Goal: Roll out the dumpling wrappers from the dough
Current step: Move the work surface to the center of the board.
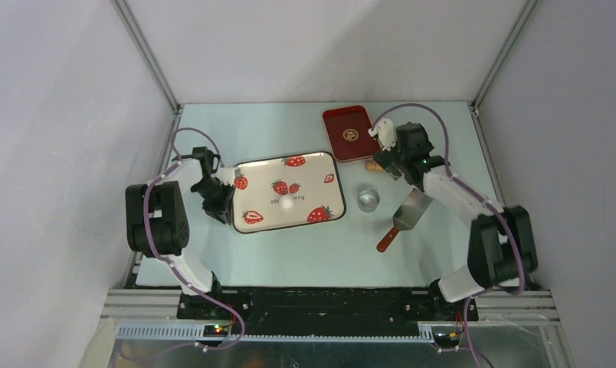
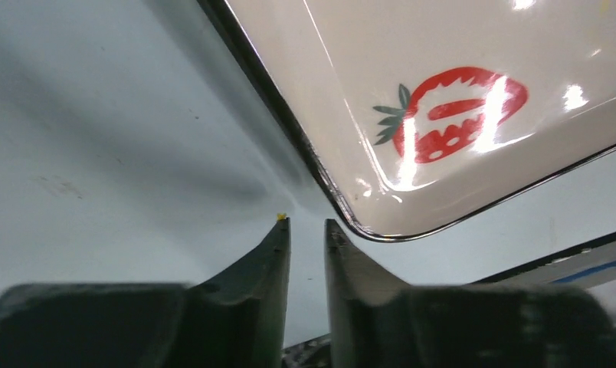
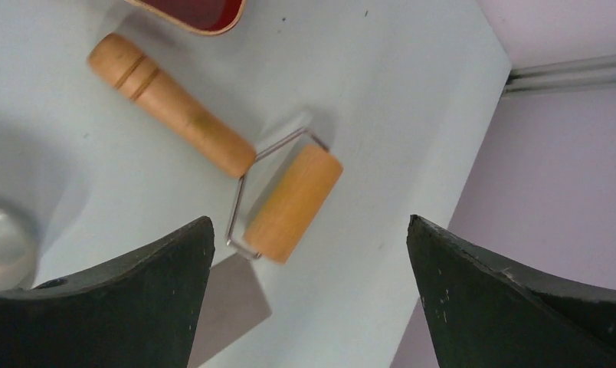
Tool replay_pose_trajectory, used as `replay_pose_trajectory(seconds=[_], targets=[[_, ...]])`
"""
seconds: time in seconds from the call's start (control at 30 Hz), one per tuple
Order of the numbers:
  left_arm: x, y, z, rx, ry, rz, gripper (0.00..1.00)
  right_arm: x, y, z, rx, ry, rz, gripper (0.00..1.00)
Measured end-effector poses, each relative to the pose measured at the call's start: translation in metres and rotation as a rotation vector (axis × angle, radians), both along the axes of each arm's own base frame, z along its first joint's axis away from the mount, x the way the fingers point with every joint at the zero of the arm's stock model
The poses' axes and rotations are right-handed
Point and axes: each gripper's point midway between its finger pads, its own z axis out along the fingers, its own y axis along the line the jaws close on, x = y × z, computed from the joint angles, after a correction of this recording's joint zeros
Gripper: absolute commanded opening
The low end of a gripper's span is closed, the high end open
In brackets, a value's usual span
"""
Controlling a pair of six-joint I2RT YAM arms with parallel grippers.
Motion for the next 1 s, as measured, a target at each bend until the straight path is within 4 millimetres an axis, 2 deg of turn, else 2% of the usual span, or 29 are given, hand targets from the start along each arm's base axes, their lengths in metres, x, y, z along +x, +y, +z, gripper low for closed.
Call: replay_pose_trajectory(seconds=[0.07,0.13,0.23,0.53,0.73,0.9,1.0], targets=[[0.002,0.004,-0.001,0.019,-0.009,-0.012,0.48,0.019,0.001,-0.008,-0.036,0.014,0.006,1.0],[0.004,0.007,-0.001,0.029,-0.019,-0.015,0.54,0.03,0.001,-0.017,-0.061,0.031,0.016,1.0],[0.011,0.01,0.003,0.031,-0.038,-0.005,0.59,0.043,0.004,-0.029,-0.079,0.065,0.039,0.99],[0.05,0.008,0.021,-0.015,-0.127,0.024,0.59,0.059,0.02,-0.057,-0.047,0.133,0.099,0.98],[0.067,0.005,0.008,-0.04,-0.091,0.051,0.56,0.07,0.022,-0.084,-0.007,0.193,0.073,0.96],[0.077,0.005,-0.004,-0.049,-0.058,0.07,0.52,0.077,0.014,-0.091,0.035,0.21,0.025,0.96],[0.084,0.005,-0.005,-0.048,-0.059,0.077,0.44,0.075,0.007,-0.094,0.054,0.225,0.001,0.96]])
